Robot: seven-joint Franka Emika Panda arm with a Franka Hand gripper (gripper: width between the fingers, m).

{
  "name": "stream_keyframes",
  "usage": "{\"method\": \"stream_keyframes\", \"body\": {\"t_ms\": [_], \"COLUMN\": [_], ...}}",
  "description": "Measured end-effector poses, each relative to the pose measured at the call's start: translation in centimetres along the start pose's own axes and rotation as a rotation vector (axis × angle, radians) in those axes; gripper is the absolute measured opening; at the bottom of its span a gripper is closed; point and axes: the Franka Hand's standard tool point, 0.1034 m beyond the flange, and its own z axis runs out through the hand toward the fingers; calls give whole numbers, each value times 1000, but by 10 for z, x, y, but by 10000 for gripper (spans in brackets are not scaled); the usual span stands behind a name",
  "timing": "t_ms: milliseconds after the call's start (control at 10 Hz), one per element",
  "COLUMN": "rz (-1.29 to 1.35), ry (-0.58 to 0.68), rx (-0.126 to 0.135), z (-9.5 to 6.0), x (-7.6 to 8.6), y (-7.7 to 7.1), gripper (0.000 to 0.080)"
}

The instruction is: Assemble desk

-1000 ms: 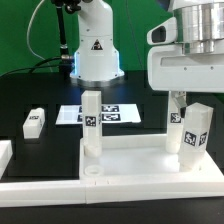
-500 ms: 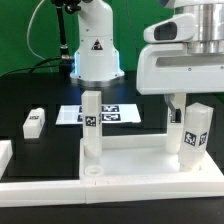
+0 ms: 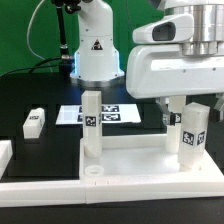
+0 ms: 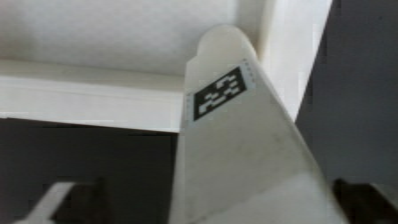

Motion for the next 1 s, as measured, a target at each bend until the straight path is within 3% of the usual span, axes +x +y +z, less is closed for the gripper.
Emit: {"method": "stream_keyframes", "body": {"t_ms": [200, 300, 400, 500, 700, 1000], "rz": [135, 187, 265, 314, 576, 556], "ry": [0, 0, 0, 0, -2, -2], "rx": [1, 1, 1, 1, 0, -1], "z": [0, 0, 0, 0, 2, 2], "x": [0, 0, 0, 0, -1, -1], "y": [0, 0, 0, 0, -5, -4], "gripper": [261, 261, 84, 24, 5, 1]}}
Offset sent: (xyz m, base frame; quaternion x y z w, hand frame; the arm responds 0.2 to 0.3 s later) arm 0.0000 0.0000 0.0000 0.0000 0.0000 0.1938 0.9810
